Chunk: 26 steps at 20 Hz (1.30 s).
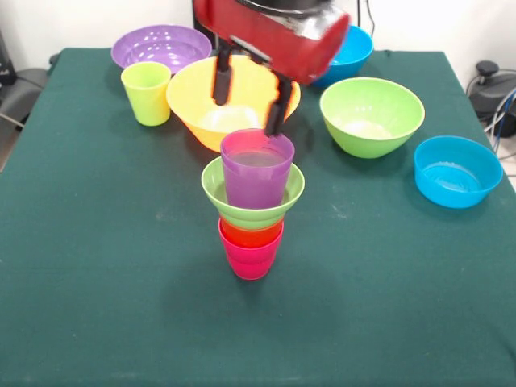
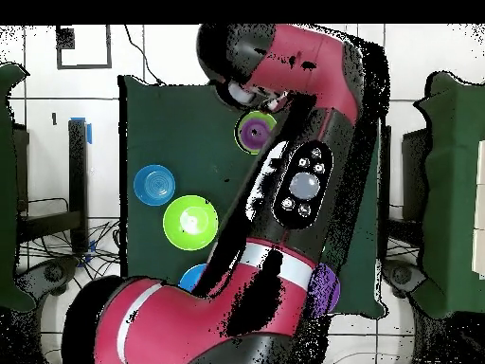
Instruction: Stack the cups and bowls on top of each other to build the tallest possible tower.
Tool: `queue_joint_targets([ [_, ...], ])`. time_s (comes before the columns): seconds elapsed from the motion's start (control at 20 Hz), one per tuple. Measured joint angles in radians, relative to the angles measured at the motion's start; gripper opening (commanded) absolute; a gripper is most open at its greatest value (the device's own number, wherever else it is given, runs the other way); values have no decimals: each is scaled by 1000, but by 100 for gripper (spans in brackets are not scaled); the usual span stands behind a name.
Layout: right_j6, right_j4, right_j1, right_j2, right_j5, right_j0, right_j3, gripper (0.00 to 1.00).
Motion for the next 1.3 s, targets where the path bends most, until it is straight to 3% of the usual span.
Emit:
queue_joint_targets([
  [0.4,0,-29,-44,-11,0,-41,15,100],
  [1.3,0,-84,-165,-12,0,-42,112,100],
])
